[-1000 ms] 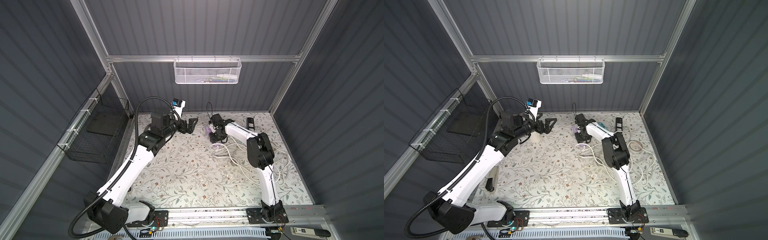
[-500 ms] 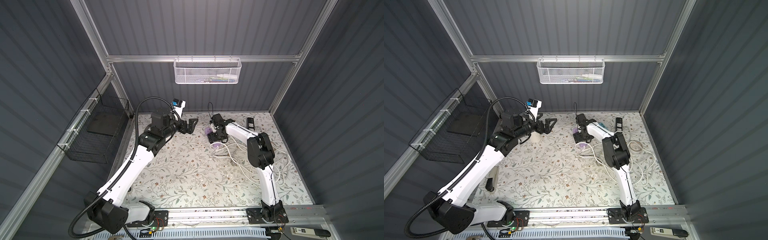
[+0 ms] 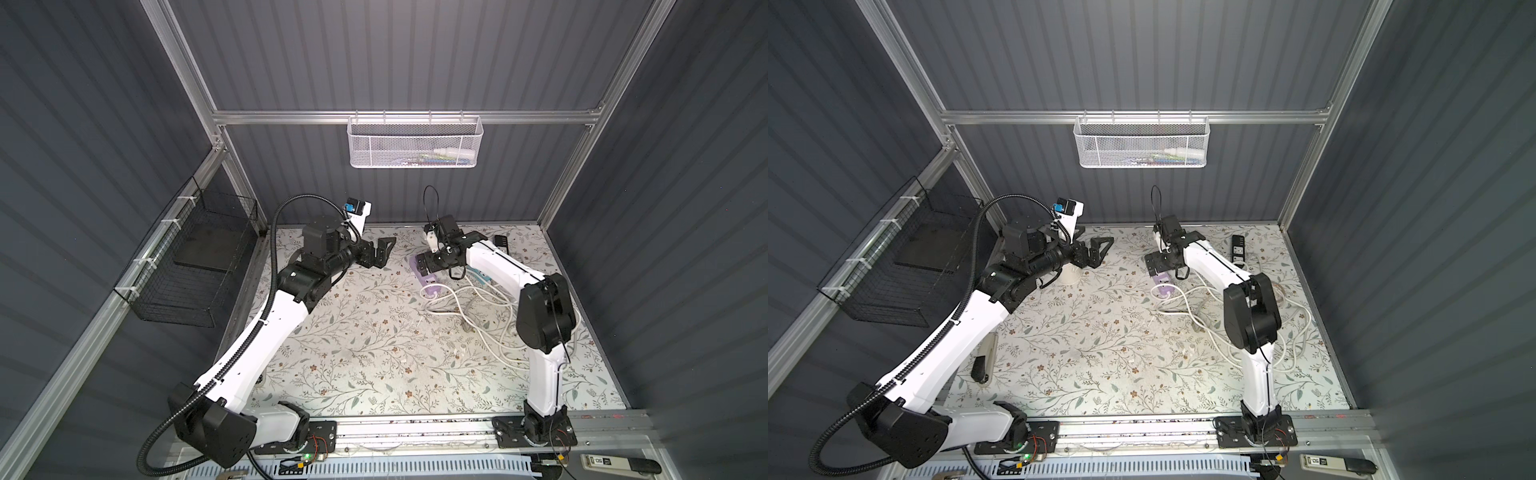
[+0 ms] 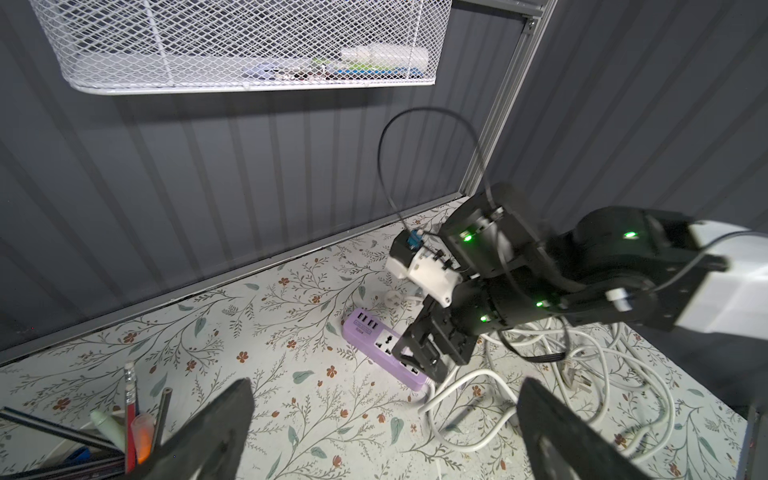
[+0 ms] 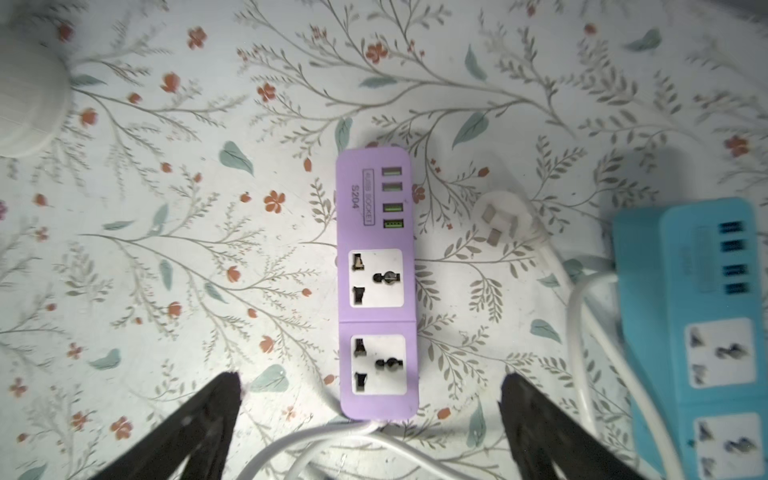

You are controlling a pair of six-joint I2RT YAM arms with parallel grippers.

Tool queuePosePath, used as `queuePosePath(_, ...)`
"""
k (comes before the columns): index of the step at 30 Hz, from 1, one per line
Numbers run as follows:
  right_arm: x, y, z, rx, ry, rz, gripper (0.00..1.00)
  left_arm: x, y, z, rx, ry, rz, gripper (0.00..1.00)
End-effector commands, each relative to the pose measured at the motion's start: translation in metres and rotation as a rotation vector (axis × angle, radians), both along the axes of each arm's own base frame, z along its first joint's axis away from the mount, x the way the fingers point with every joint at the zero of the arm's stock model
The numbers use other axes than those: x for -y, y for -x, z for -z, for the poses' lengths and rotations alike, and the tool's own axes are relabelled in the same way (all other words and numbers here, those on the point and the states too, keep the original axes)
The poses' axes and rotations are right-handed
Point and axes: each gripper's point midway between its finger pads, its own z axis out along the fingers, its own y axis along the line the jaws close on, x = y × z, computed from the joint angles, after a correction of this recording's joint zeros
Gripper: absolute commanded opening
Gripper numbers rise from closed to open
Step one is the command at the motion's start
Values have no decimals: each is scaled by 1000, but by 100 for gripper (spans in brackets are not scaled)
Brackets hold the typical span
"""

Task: Unwrap the cord wrapped around the power strip
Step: Place the power strip at the center of the board, then reset both arms

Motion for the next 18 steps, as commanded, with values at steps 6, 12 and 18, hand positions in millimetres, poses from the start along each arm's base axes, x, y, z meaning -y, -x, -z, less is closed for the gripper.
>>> queuePosePath(6,10,28,-66,136,-64,-19,99,-23,-15,10,34,-57,-140,100)
queuePosePath(12,33,61,-80,183,-72,7,99,-54,-22,37,10,-112,-314,100)
queuePosePath(18,67,91,-84,215,-144,69,99,-88,-16,78,-32,-156,-482,100)
